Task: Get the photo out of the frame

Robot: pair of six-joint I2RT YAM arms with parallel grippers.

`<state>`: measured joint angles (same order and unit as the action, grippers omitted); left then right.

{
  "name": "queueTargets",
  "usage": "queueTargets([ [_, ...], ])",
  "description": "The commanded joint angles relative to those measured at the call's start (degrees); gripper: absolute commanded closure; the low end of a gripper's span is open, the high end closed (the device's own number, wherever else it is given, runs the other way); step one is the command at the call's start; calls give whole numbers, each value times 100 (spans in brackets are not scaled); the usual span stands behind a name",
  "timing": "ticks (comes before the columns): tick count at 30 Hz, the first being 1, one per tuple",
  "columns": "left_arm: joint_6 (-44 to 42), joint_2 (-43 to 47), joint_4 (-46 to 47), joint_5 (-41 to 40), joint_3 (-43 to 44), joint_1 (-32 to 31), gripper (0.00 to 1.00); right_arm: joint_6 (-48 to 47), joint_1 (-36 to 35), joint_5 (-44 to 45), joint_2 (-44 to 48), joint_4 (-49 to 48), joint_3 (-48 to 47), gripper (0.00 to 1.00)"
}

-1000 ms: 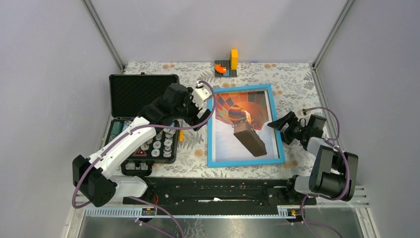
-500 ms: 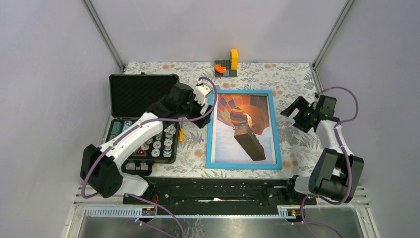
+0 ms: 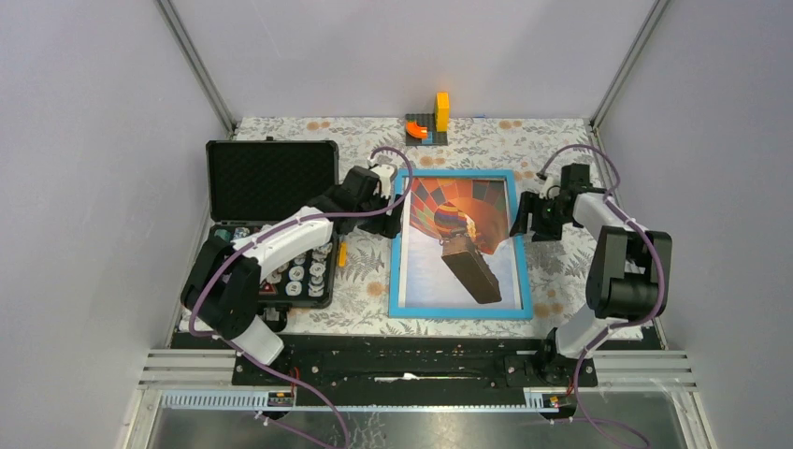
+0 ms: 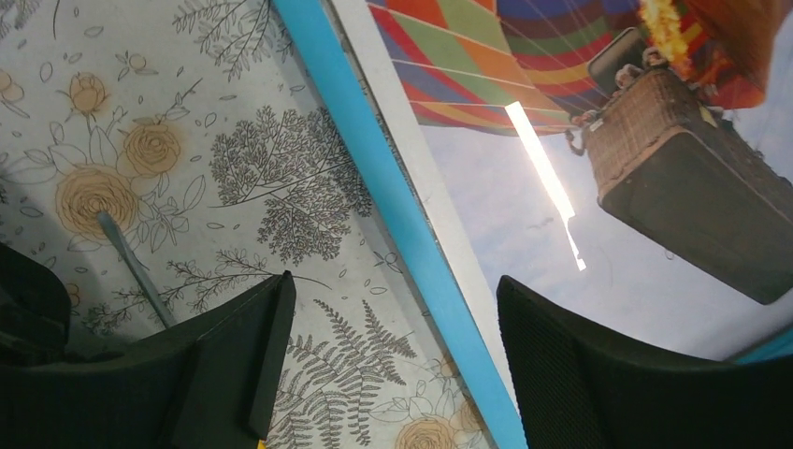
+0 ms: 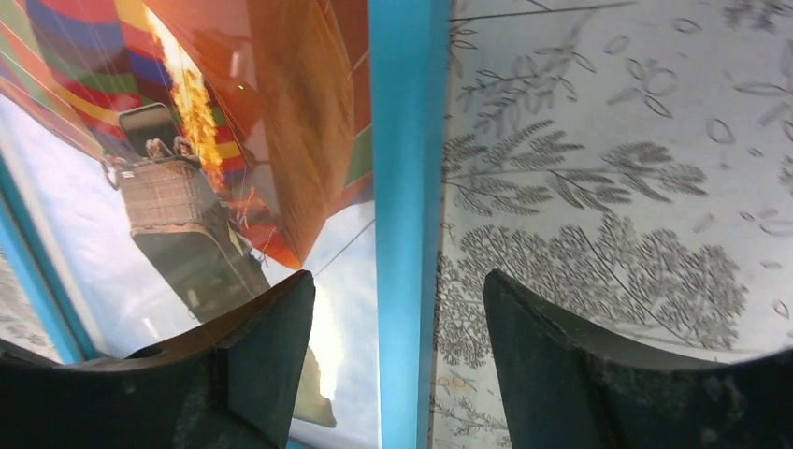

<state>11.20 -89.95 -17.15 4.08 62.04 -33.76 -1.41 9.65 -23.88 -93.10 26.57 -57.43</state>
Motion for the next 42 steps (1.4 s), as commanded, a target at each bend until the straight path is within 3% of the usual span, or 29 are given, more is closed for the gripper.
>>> queueTargets([
  [1, 486, -116, 579, -376, -108, 32, 21, -402, -315, 660, -318, 159, -390, 29],
  [9, 674, -984, 592, -462, 45, 29, 38, -340, -397, 911, -718, 53, -428, 38],
  [19, 698, -1418, 921, -133, 132, 10, 49, -453, -429, 971, -997, 25, -327, 67],
  [22, 746, -1392, 974, 8, 109, -5, 46, -479, -429, 974, -1043, 24, -338, 70],
  [24, 756, -1321, 1003, 1, 99, -25, 43, -477, -429, 990, -1050, 29, -352, 69],
  [28, 811, -1162, 1066, -43, 50, -37, 42, -495, -429, 1034, -1016, 148, -427, 53],
  [32, 776, -1314, 1019, -121, 107, -77, 42, -510, -429, 1109, -862, 304, -567, 45],
  [37, 755, -1609, 966, -282, 245, -80, 43, -616, -431, 1184, -753, 389, -618, 46],
  [42, 726, -1690, 923, -386, 289, -78, 46, -623, -458, 999, -964, 372, -599, 59],
])
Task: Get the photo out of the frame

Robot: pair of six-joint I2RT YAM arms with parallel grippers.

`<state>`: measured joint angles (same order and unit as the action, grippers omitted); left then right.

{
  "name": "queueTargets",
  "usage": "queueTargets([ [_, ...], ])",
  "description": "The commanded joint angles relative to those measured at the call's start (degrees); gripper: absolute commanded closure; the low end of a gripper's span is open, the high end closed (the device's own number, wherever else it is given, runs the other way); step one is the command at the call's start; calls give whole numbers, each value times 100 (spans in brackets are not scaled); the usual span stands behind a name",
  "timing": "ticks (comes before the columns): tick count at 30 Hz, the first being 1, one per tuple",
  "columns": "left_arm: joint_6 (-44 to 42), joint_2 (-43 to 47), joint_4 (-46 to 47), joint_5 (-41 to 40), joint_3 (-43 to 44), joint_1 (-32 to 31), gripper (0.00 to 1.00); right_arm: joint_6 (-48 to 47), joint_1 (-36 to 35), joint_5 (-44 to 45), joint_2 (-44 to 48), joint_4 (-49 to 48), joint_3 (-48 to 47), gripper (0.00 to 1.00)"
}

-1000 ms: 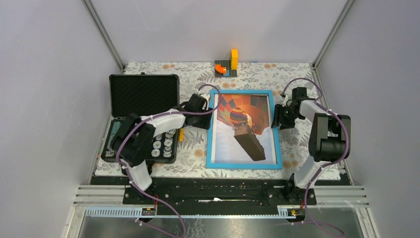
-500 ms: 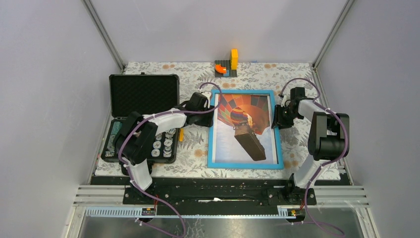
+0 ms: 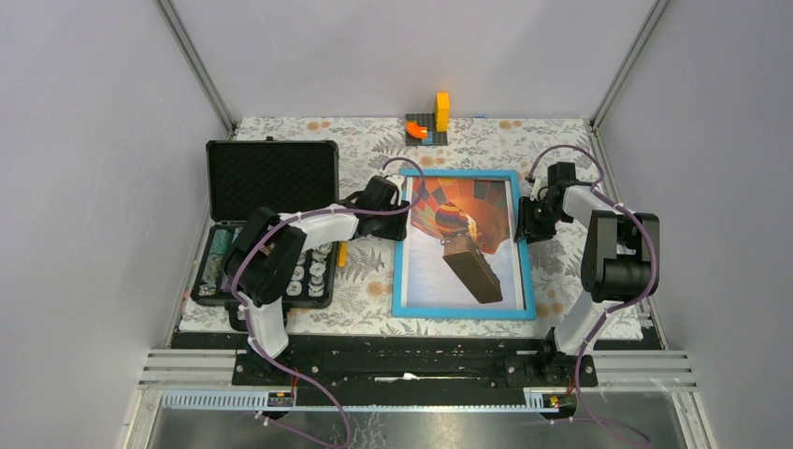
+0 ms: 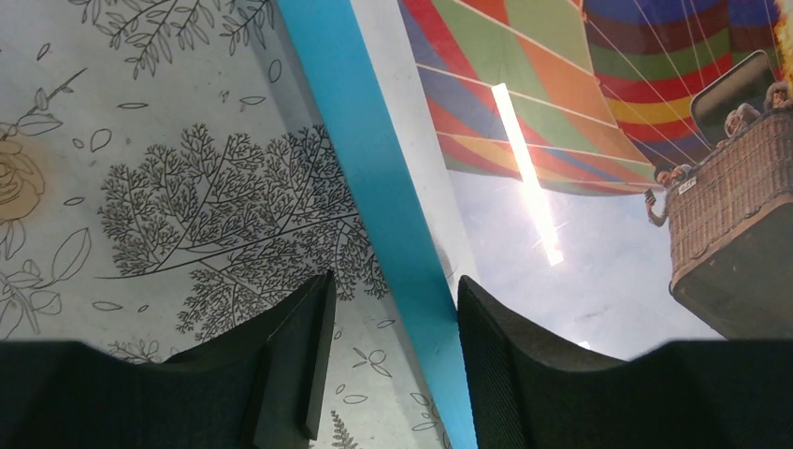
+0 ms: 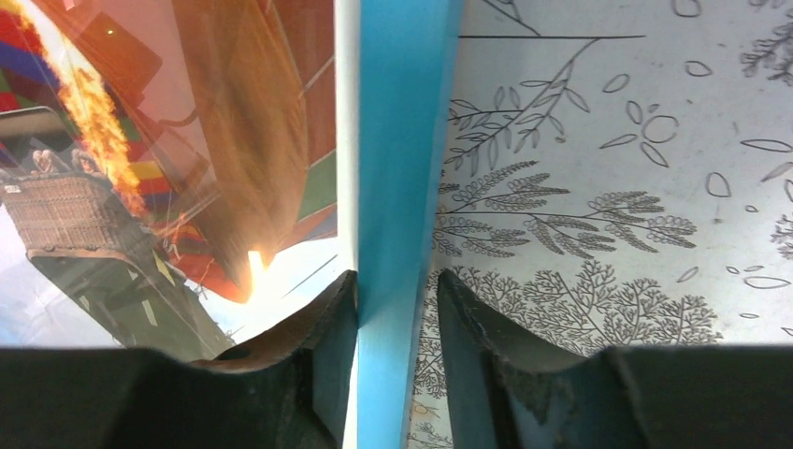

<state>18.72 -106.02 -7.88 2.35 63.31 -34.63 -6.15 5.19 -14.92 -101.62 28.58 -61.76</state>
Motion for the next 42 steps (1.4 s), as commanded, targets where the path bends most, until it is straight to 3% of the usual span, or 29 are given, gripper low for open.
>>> queueTargets([
  [1, -41, -51, -24, -330, 150, 9, 49, -132, -40, 81, -142, 155, -150, 61],
  [4, -106, 78, -98, -514, 83, 11, 56, -78, -141, 78, -189, 86, -73, 69],
  [10, -163, 345, -301, -701, 51, 19, 81, 77, -342, 16, -83, 52, 25, 76],
  [17, -131, 344, -515, -311, 371, -73, 100, 143, -367, 140, 98, 165, -164, 100],
  [42, 13, -485, -709, 276, 1029, -190, 100, -272, -10, 455, -543, 814, -906, 100],
])
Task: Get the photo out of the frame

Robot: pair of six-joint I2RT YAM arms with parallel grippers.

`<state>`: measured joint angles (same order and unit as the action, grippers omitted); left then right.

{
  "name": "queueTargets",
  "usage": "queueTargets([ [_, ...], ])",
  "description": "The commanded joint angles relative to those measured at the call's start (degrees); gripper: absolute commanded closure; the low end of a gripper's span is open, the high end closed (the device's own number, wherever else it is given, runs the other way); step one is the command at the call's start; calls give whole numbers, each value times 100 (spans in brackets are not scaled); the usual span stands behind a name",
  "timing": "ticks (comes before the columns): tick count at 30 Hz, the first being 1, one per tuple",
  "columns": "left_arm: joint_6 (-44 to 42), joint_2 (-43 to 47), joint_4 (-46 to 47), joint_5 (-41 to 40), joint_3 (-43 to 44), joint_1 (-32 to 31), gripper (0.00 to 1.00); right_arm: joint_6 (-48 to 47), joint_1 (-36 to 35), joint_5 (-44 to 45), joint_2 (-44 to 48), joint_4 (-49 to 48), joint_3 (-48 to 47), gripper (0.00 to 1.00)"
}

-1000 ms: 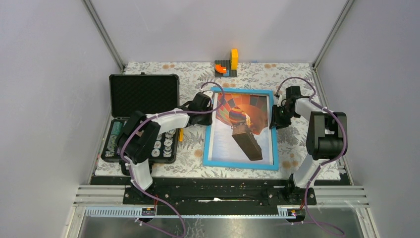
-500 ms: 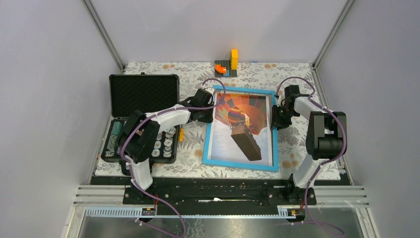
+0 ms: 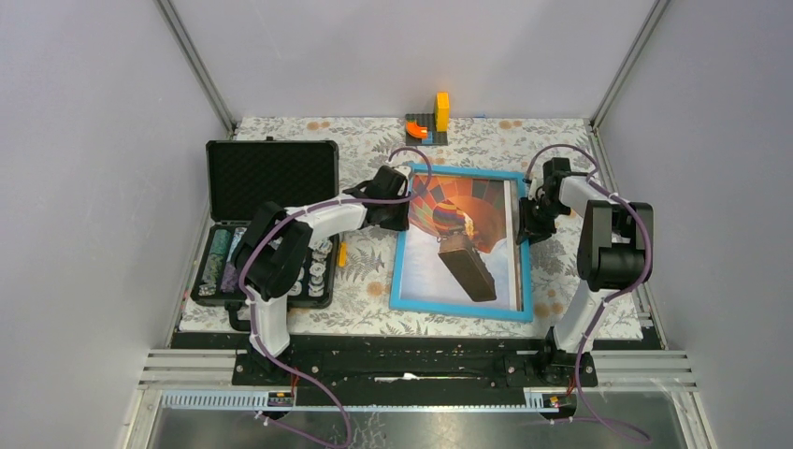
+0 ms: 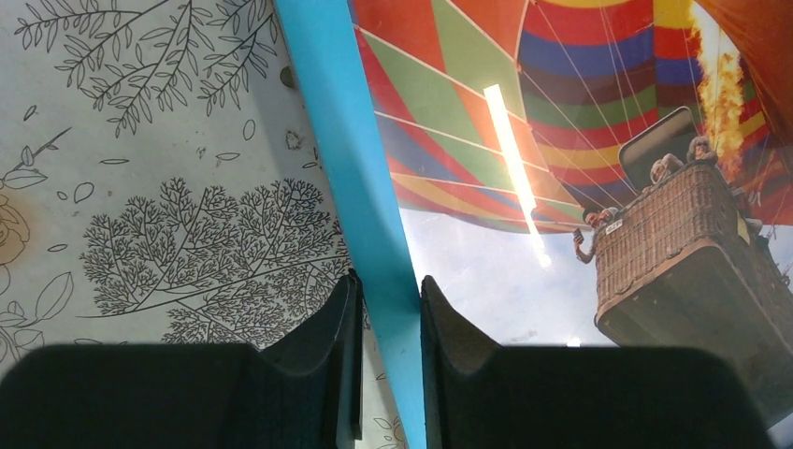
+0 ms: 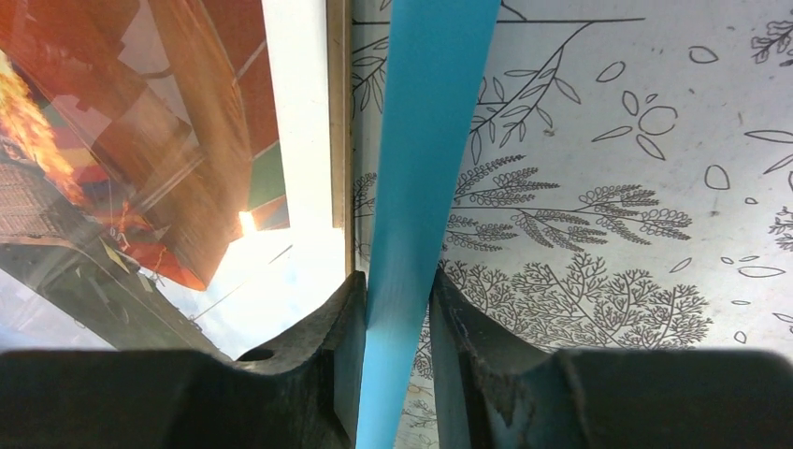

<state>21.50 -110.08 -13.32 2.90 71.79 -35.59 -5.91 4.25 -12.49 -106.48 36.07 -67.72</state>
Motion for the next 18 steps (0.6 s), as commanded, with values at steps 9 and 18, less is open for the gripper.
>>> queueTargets([
  [9, -294, -175, -207, 141, 345, -236, 100, -569, 235, 489, -242, 154, -525, 100],
  [18, -406, 102, -156, 178, 293, -230, 70, -744, 515, 499, -393, 111, -628, 100],
])
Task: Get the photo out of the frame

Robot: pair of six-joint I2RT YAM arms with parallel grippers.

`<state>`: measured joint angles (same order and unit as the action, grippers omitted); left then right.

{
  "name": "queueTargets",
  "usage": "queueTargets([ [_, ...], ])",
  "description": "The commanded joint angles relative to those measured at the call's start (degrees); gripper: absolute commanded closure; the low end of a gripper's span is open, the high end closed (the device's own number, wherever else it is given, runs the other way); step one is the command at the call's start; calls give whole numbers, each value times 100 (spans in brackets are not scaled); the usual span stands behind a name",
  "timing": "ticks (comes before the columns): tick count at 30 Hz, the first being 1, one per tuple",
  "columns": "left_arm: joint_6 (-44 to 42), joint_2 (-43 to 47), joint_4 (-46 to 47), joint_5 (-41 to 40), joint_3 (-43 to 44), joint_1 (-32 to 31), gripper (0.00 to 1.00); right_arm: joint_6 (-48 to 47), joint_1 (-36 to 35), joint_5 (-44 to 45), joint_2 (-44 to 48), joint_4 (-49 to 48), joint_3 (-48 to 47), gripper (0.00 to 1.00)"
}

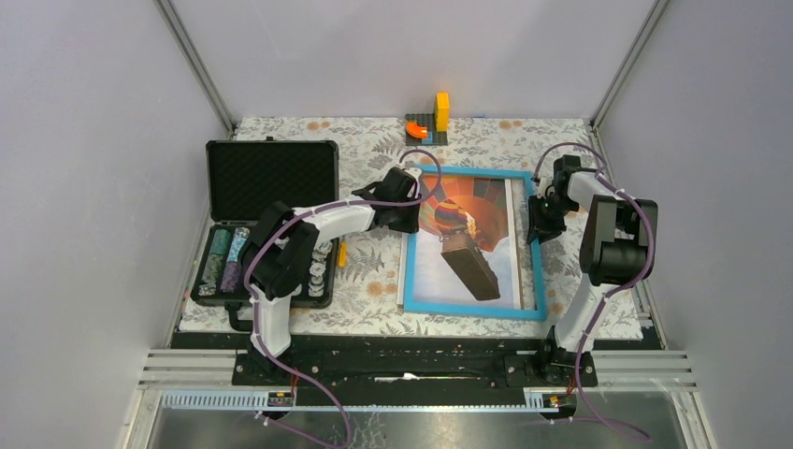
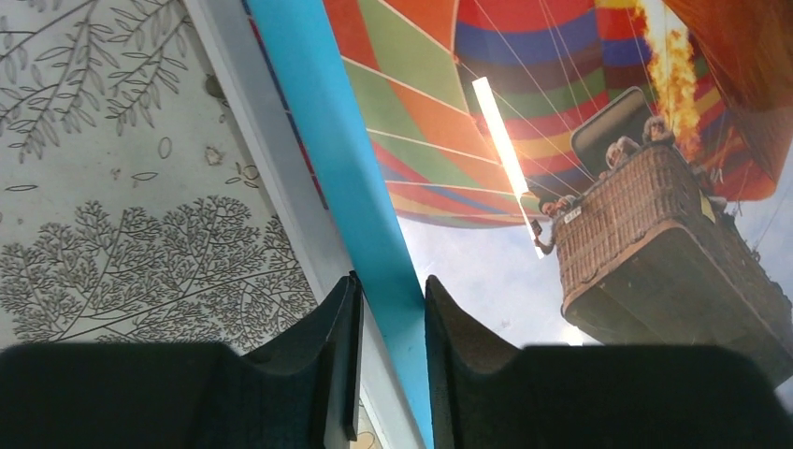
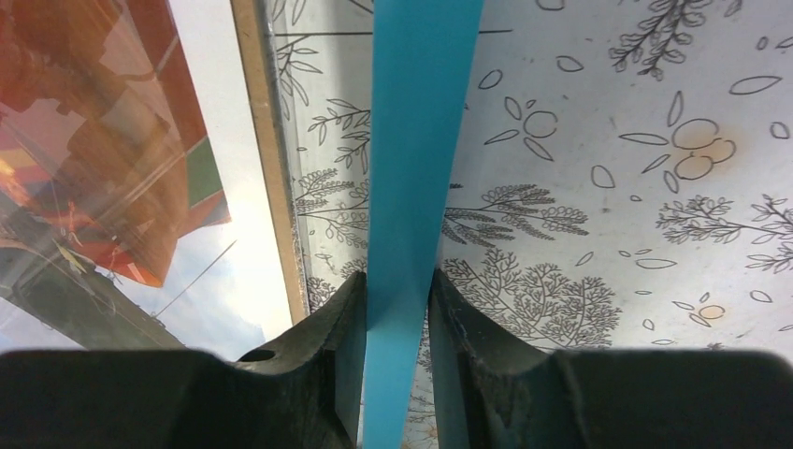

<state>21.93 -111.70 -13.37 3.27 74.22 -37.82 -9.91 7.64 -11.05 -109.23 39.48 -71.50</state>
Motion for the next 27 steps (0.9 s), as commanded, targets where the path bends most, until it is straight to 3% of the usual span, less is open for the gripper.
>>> queueTargets([
  [1, -453, 373, -112, 162, 22, 17, 67, -355, 178, 333, -116, -231, -250, 100],
  [9, -126, 1003, 464, 1184, -511, 638, 62, -377, 184, 312, -130, -257, -200, 100],
  [16, 10, 802, 541, 1230, -582, 706, 53, -338, 270, 362, -107, -313, -153, 100],
  [27, -330, 246, 440, 546, -418, 591, 77, -362, 396, 390, -134, -389, -30, 100],
])
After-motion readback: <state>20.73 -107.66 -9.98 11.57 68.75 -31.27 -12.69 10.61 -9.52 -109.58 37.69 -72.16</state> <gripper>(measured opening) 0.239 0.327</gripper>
